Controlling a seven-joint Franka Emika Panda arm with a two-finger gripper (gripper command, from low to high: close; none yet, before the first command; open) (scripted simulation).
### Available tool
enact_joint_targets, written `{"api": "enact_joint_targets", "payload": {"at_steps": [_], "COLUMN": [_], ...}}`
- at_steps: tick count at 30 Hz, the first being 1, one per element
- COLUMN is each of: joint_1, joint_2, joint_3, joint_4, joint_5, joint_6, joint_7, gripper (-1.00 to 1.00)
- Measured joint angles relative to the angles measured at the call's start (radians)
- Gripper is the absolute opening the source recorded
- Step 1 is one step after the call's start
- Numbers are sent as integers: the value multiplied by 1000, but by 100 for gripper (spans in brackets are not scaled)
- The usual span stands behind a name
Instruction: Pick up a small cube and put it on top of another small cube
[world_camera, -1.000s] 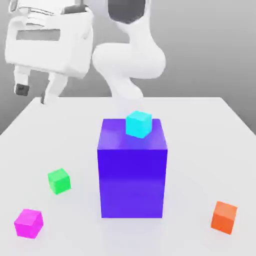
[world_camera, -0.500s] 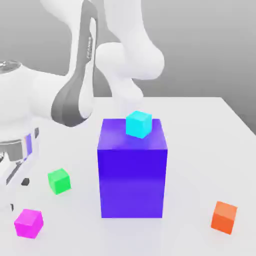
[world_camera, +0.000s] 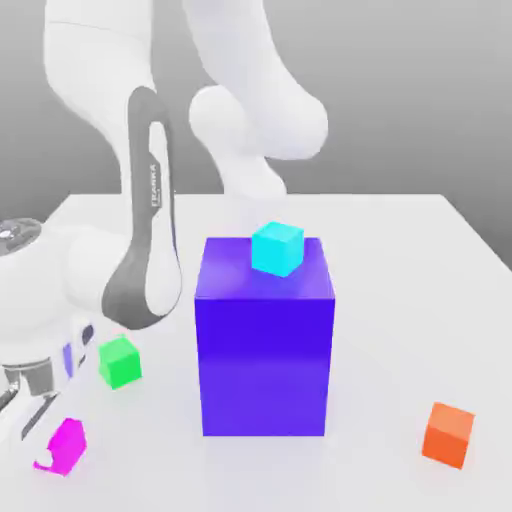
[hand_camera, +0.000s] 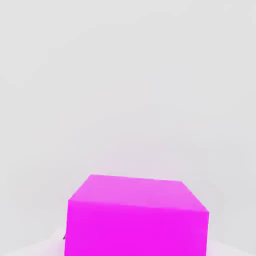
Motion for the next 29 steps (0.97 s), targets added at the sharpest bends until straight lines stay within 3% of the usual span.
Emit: {"api": "enact_joint_targets", "payload": {"at_steps": [10, 18, 26, 27, 29], "joint_1": [-42, -28, 3, 0, 4], "joint_2": [-306, -573, -364, -338, -338], "joint_3": [-63, -139, -157, -151, -151], "joint_4": [-242, -482, -505, -504, -504], "joint_5": [-153, -63, 34, 45, 45], "joint_6": [-88, -95, 139, 163, 163], "joint_7": [-101, -380, -477, -484, -484], "gripper": [-100, -100, -100, 100, 100]}}
